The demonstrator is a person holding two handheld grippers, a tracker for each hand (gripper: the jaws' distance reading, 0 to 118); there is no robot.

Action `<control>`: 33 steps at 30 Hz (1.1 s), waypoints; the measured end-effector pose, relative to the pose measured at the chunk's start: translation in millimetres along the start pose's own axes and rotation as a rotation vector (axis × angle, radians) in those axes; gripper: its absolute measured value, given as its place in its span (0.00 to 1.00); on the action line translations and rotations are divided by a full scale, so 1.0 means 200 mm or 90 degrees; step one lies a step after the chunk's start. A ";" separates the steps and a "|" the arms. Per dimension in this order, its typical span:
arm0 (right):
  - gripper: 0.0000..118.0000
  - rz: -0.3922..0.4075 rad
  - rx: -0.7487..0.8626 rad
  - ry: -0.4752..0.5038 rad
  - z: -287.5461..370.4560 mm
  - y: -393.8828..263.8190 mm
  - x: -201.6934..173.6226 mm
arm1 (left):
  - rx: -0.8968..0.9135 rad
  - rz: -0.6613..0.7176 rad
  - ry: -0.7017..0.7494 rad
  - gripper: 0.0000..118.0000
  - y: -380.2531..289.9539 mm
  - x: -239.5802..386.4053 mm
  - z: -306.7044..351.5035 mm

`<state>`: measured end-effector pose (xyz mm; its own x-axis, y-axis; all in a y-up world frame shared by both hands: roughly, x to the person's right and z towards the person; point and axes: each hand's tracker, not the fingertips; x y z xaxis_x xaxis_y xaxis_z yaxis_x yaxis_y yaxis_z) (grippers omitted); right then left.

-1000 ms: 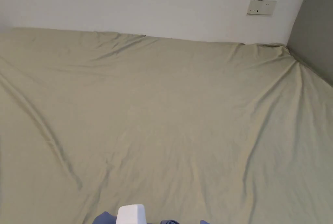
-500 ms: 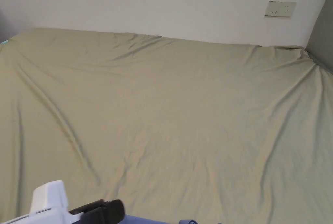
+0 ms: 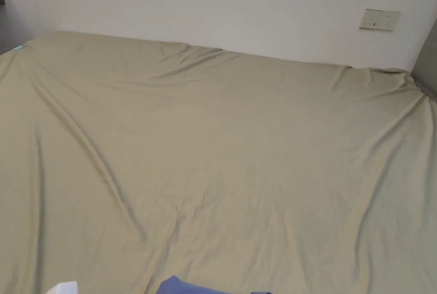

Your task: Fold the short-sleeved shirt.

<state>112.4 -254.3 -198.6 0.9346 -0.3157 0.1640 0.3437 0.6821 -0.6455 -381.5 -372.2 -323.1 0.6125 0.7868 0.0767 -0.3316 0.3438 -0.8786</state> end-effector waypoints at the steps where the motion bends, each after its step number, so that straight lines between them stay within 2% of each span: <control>1: 0.01 0.006 -0.001 0.002 0.00 0.00 -0.01 | -0.006 -0.007 0.000 0.99 0.00 0.00 -0.02; 9: 0.01 0.024 -0.008 0.012 -0.02 0.01 -0.06 | -0.068 -0.023 -0.066 0.96 0.04 0.04 -0.25; 10: 0.01 0.022 -0.009 0.014 -0.02 0.01 -0.06 | -0.063 -0.026 -0.069 0.95 0.04 0.06 -0.26; 11: 0.01 0.022 -0.010 0.015 -0.02 0.01 -0.06 | -0.066 -0.026 -0.070 0.89 0.04 0.08 -0.27; 12: 0.01 0.022 -0.012 0.014 -0.03 0.01 -0.06 | -0.076 -0.013 -0.066 0.62 0.04 0.08 -0.28; 13: 0.01 0.023 -0.014 0.012 -0.03 0.00 -0.05 | -0.091 0.014 -0.044 0.22 0.04 0.07 -0.31; 14: 0.01 0.023 -0.017 0.011 -0.03 0.00 -0.05 | -0.097 0.039 -0.002 0.13 0.05 0.05 -0.33; 22: 0.01 0.012 -0.007 -0.013 0.02 0.01 0.00 | -0.017 0.084 -0.028 0.12 0.13 0.05 0.00; 25: 0.01 0.011 -0.001 -0.018 0.03 0.01 0.01 | 0.037 0.040 0.050 0.12 0.20 0.02 0.22; 29: 0.01 0.009 0.002 -0.010 0.01 0.01 0.00 | 0.092 0.003 0.212 0.12 0.29 -0.01 0.51; 33: 0.01 0.012 -0.006 0.005 -0.03 -0.01 -0.03 | 0.115 -0.039 0.316 0.12 0.30 0.12 0.65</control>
<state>106.3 -257.7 -203.3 0.9402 -0.3083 0.1451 0.3248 0.6822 -0.6550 -479.5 -266.9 -312.6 0.8856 0.4409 -0.1457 -0.3767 0.4987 -0.7806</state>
